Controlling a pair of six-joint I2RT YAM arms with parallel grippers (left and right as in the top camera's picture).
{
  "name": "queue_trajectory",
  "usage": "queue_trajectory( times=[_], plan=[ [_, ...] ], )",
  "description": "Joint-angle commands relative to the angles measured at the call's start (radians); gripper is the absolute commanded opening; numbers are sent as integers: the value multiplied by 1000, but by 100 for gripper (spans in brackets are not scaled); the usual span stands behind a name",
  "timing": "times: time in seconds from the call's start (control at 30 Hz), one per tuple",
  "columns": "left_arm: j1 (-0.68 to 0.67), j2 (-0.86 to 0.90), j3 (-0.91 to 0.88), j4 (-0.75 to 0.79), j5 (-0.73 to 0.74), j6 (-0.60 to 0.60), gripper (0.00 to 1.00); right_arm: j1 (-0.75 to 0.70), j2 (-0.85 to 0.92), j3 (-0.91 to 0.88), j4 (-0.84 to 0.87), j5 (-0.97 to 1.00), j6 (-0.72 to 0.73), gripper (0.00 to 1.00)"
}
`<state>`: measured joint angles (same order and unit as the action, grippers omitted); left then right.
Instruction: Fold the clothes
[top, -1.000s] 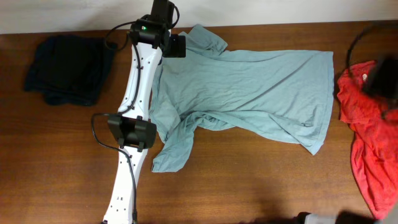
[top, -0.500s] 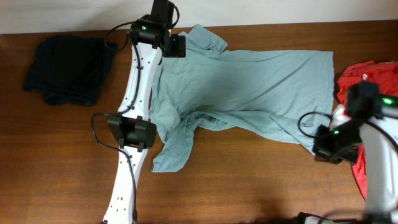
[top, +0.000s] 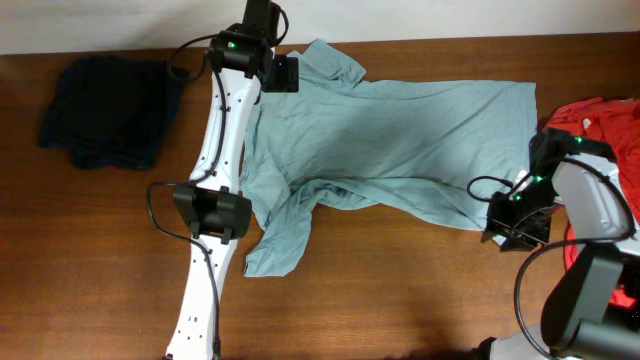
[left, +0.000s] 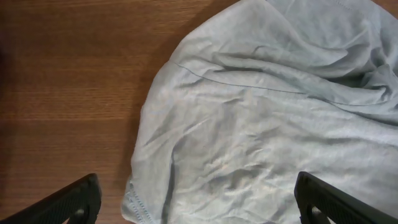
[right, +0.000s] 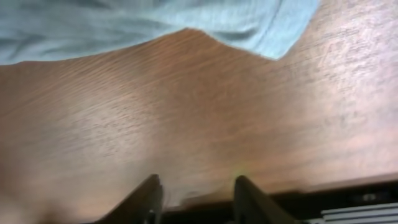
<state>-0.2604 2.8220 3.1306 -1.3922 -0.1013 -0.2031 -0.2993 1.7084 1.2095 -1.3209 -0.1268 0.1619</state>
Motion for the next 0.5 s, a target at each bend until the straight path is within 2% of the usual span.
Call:
queue_trajectory(
  times=[0.0,0.2,0.27,0.33,0.47],
  plan=[
    [1,-17,6,-1,7,-9,99,3,8,2,18,53,38,45],
    [1,-17,6,-1,7,-9,99,3,8,2,16,53,38,54],
    [1,-17,6,-1,7,-9,99,3,8,2,24,52,38,61],
    [1,-17,6,-1,7,-9,99,4,8,2,44,30,38,77],
    [1,-17,6,-1,7,-9,99,3,8,1,90,-42,39,79]
  ],
)
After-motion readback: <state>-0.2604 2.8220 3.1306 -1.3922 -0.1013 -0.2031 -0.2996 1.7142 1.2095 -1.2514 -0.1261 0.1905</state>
